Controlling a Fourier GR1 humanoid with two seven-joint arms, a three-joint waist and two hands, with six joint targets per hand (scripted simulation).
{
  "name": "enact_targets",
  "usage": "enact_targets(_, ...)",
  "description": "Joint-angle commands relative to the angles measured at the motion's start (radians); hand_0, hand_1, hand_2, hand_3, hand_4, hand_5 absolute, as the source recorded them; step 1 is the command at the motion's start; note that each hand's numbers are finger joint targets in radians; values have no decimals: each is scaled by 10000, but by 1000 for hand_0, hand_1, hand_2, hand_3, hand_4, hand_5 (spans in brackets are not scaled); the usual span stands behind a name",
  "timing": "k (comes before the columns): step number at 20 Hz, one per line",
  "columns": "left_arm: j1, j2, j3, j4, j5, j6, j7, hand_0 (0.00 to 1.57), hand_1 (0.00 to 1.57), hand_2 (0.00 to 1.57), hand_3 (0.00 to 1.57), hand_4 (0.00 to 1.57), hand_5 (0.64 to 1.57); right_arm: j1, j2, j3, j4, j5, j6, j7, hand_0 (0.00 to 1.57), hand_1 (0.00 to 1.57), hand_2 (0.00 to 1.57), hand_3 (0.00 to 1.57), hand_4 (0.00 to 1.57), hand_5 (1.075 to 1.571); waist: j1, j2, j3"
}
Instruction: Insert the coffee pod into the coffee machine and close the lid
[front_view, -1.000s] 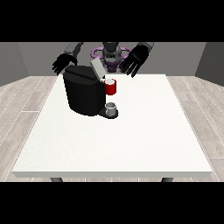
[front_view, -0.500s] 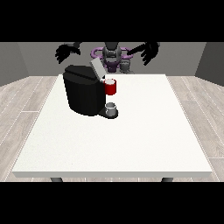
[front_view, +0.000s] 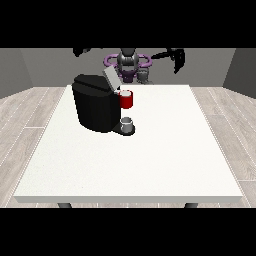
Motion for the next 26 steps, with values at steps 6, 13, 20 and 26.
enact_targets(6,1104,-914,-233,-1268,857,-214,-90,0,0,0,0,57,1571,-1207,-623,-69,147,105,584,516,0,0,0,0,239,1571,951,412,4)
enact_targets(13,2249,-830,-491,-3108,1815,-954,875,0,0,0,0,88,1571,-836,-506,-94,878,215,1002,-365,0,0,0,0,0,1571,1227,570,7)
enact_targets(20,3397,-986,-2308,-4459,2581,40,984,0,0,0,0,0,1571,-1888,-567,-848,2607,83,772,-584,0,0,0,0,0,1571,1891,1137,10)
enact_targets(26,3428,-522,-1546,-5624,3080,-488,1514,0,0,0,0,0,1571,-3012,-509,-713,3084,226,911,-626,0,0,0,0,0,1571,1467,2078,5)
